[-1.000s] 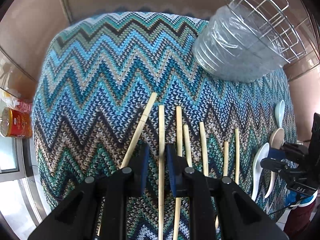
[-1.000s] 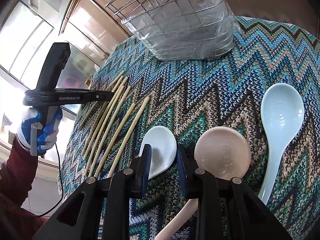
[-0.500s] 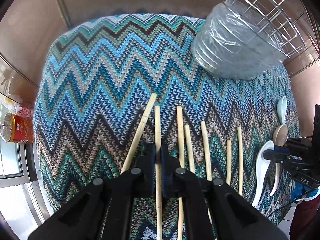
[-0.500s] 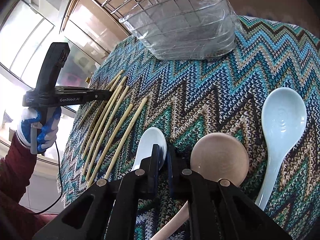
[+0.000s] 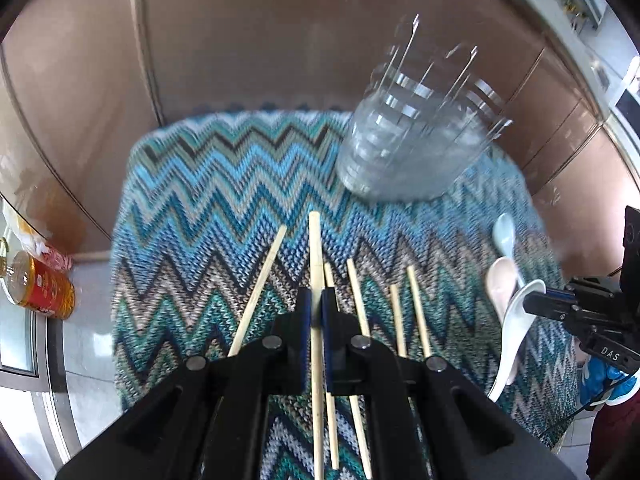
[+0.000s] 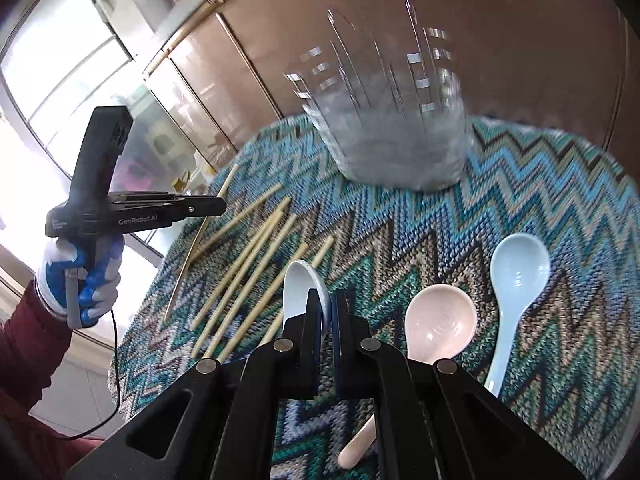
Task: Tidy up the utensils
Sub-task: 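Grasp a chopstick with the left tool while the right tool grasps the white spoon, then drop the chopstick into the holder with the left tool while the right tool drops the spoon in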
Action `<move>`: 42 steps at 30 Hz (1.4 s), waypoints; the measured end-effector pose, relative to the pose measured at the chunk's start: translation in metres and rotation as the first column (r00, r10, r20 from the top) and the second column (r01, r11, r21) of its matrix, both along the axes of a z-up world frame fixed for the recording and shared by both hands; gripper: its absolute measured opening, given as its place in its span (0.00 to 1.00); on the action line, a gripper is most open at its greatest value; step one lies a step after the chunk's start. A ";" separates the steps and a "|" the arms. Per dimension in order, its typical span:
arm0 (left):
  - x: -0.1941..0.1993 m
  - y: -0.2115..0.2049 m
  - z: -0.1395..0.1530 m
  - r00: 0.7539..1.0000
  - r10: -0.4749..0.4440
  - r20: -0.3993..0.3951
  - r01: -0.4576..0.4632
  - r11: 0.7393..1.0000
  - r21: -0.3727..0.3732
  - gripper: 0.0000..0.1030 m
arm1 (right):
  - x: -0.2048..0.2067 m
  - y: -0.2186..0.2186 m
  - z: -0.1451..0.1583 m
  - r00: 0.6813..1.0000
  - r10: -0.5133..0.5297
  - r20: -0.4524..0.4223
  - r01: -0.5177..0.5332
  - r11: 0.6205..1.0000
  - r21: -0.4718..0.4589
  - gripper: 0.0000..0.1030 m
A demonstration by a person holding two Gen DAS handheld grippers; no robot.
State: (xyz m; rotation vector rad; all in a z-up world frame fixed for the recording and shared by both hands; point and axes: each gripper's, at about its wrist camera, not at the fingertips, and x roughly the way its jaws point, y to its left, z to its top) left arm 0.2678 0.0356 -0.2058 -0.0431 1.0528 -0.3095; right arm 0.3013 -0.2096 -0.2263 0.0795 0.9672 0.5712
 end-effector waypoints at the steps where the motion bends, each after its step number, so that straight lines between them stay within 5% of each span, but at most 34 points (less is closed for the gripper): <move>1: -0.005 0.001 0.007 1.000 0.004 0.024 -0.003 1.000 -0.012 0.04 | -0.004 0.000 0.007 1.000 -0.006 0.017 0.006 1.000 -0.001 0.05; 6: -0.015 0.011 0.060 0.980 0.029 0.198 -0.011 0.996 -0.094 0.04 | -0.012 -0.002 0.058 0.983 -0.074 0.166 0.077 0.997 -0.008 0.05; 9: -0.013 0.009 0.106 0.941 0.073 0.331 -0.020 0.987 -0.159 0.04 | -0.007 -0.008 0.100 0.948 -0.139 0.287 0.140 0.990 0.019 0.04; 13: 0.002 0.000 0.158 0.854 0.177 0.489 -0.049 0.964 -0.263 0.04 | 0.011 -0.005 0.149 0.851 -0.238 0.468 0.248 0.968 0.041 0.05; 17: 0.027 -0.011 0.186 0.756 0.294 0.585 -0.073 0.926 -0.370 0.04 | 0.040 -0.002 0.164 0.747 -0.312 0.587 0.358 0.933 0.040 0.05; 20: 0.047 -0.025 0.186 0.680 0.363 0.637 -0.123 0.913 -0.389 0.04 | 0.067 -0.001 0.151 0.720 -0.344 0.602 0.404 0.914 0.038 0.05; 23: 0.067 -0.042 0.174 0.636 0.404 0.658 -0.168 0.904 -0.393 0.04 | 0.085 -0.002 0.129 0.718 -0.362 0.595 0.424 0.905 0.039 0.05; 34: 0.101 -0.079 0.092 0.583 0.413 0.700 -0.270 0.911 -0.313 0.06 | 0.111 -0.008 0.067 0.731 -0.373 0.572 0.437 0.899 0.029 0.09; 36: 0.102 -0.080 0.086 0.596 0.397 0.698 -0.263 0.918 -0.297 0.07 | 0.111 -0.008 0.059 0.735 -0.370 0.568 0.435 0.900 0.024 0.12; 38: 0.099 -0.080 0.084 0.603 0.383 0.700 -0.257 0.924 -0.284 0.10 | 0.110 -0.009 0.056 0.744 -0.371 0.556 0.429 0.903 0.029 0.17; 42: 0.081 -0.076 0.098 0.593 0.370 0.715 -0.247 0.929 -0.276 0.32 | 0.098 -0.011 0.060 0.729 -0.378 0.571 0.432 0.901 0.046 0.28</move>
